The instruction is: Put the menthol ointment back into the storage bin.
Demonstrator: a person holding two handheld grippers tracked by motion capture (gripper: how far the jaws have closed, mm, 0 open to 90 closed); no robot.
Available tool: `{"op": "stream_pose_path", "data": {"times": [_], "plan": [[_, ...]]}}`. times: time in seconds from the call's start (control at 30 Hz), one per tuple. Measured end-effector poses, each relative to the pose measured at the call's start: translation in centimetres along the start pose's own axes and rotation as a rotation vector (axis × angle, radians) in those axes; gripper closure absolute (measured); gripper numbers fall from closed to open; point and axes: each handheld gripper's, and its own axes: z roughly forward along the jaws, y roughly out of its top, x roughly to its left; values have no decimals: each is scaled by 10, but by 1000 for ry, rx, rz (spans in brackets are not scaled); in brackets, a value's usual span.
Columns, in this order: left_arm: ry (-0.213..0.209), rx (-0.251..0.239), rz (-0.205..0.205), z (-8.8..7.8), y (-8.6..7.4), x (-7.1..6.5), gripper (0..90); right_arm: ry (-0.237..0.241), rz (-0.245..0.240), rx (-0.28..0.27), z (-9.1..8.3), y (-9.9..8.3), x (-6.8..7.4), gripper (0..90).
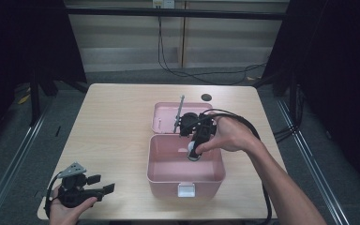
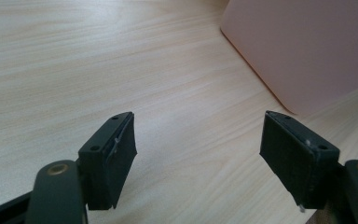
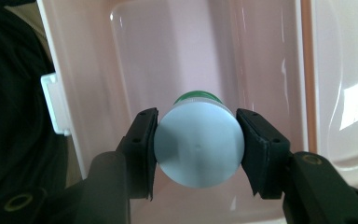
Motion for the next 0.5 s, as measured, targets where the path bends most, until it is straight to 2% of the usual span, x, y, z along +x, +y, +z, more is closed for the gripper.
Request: {"op": "stream_pose_path", "data": {"times": [0.13, 0.37, 0.5], "plan": [[1, -1, 0, 0, 0, 0, 265, -9, 3, -3, 3, 6, 1, 507], [1, 1, 1, 0, 0, 0, 265, 4, -15, 3, 8, 18, 2, 507], [2, 0, 0, -1, 0, 0, 265, 6, -41, -3, 12, 24, 2, 506]]}}
